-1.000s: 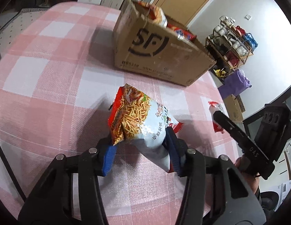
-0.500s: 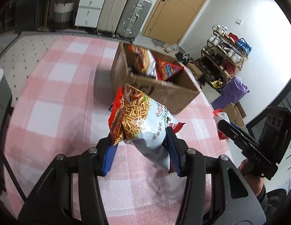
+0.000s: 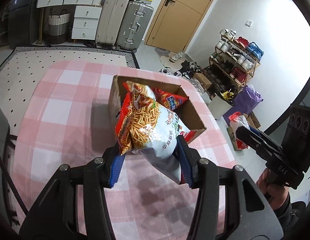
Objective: Organize snacks
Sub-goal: 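Lift both held packs and carry them over the cardboard box, then lower both packs into the box and open both grippers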
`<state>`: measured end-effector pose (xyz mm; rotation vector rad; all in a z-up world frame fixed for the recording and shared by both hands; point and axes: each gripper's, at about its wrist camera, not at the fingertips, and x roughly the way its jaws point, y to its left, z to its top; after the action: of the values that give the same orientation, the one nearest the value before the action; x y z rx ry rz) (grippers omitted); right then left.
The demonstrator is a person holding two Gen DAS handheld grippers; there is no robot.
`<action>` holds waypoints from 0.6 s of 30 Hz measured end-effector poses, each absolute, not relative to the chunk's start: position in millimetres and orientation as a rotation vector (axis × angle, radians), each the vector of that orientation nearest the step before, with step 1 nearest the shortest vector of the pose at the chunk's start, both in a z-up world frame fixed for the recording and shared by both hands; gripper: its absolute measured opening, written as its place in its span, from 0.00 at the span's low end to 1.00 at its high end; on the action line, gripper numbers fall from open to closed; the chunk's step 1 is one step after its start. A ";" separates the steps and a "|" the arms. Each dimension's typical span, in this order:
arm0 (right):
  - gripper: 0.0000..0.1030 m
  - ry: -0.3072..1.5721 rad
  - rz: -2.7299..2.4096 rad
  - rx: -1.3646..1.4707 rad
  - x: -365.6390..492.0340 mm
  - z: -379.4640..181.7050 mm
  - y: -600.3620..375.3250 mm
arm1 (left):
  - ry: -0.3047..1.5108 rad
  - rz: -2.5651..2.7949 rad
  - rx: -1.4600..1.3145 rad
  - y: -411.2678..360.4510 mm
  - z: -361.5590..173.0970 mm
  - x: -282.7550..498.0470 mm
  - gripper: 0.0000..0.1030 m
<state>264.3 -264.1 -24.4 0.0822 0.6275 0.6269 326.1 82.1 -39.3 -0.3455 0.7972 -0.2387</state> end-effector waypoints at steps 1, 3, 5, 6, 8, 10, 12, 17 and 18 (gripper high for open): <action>0.43 0.627 0.627 0.079 267.9 -21.8 -263.2 | 0.797 -0.241 -0.345 81.5 -36.6 332.1 0.45; 0.43 0.626 0.629 0.075 278.2 -15.6 -261.2 | 0.797 -0.249 -0.336 76.3 -31.2 346.8 0.45; 0.43 0.627 0.634 0.073 286.9 -11.3 -257.6 | 0.798 -0.257 -0.326 71.6 -26.4 359.8 0.45; 0.43 0.627 0.637 0.069 292.1 -8.7 -256.0 | 0.797 -0.262 -0.321 69.2 -23.8 366.7 0.45; 0.43 0.627 0.639 0.061 302.5 -5.0 -253.1 | 0.795 -0.267 -0.307 61.9 -19.1 380.8 0.45; 0.43 0.629 0.643 0.060 313.7 -3.3 -250.4 | 0.799 -0.266 -0.296 55.7 -15.5 395.9 0.45; 0.43 0.634 0.640 0.064 324.6 -3.1 -248.9 | 0.795 -0.276 -0.295 51.9 -11.5 404.6 0.45; 0.43 0.639 0.636 0.077 343.0 -6.3 -248.4 | 0.793 -0.276 -0.283 41.2 -11.5 425.4 0.46; 0.43 0.643 0.638 0.077 346.4 -7.8 -247.9 | 0.798 -0.275 -0.279 39.8 -13.3 430.0 0.46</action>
<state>346.4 -247.9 -7.8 0.0769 0.6429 0.6380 430.0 39.8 -13.3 -0.2789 0.7976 -0.2751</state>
